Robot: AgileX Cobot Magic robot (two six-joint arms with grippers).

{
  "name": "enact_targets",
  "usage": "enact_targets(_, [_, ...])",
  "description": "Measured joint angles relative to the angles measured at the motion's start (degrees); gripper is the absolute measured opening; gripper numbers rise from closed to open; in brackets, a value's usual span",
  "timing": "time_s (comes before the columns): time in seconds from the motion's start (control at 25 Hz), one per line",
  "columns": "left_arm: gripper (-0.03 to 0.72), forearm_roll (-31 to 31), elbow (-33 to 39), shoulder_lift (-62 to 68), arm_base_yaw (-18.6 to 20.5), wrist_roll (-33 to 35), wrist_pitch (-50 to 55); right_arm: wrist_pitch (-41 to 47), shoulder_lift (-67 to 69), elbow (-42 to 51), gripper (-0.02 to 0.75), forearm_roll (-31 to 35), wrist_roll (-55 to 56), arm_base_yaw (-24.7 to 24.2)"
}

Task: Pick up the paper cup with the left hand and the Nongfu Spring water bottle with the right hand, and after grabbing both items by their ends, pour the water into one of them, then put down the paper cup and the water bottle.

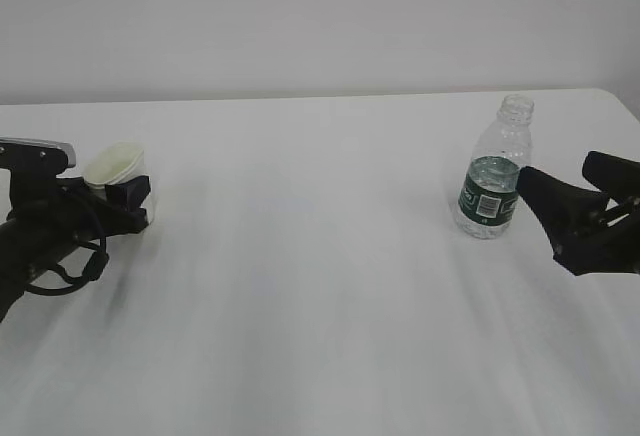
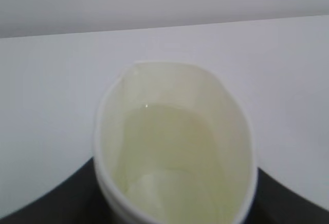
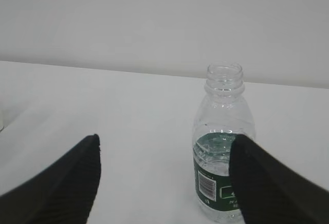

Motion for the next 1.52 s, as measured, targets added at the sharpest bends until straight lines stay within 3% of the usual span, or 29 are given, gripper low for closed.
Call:
enact_targets(0.2, [0.426,0.10,0.00,0.00,0.00,0.00,0.00,0.00,0.00,0.00,0.592,0.00,0.00,0.00])
enact_targets(0.72, [0.599,0.92,0.00,0.33,0.00,0.00,0.11,0.19,0.00,0.00,0.591,0.00,0.00,0.00])
enact_targets(1.2, [0.609,3.47,0.26,0.33,0.00,0.00,0.01,-0.18,0.00,0.00,0.591,0.00,0.00,0.00])
enact_targets(1.52, [0.608,3.49,6.23,-3.45,0.00,0.00,0.01,-0.18,0.00,0.00,0.591,0.00,0.00,0.00])
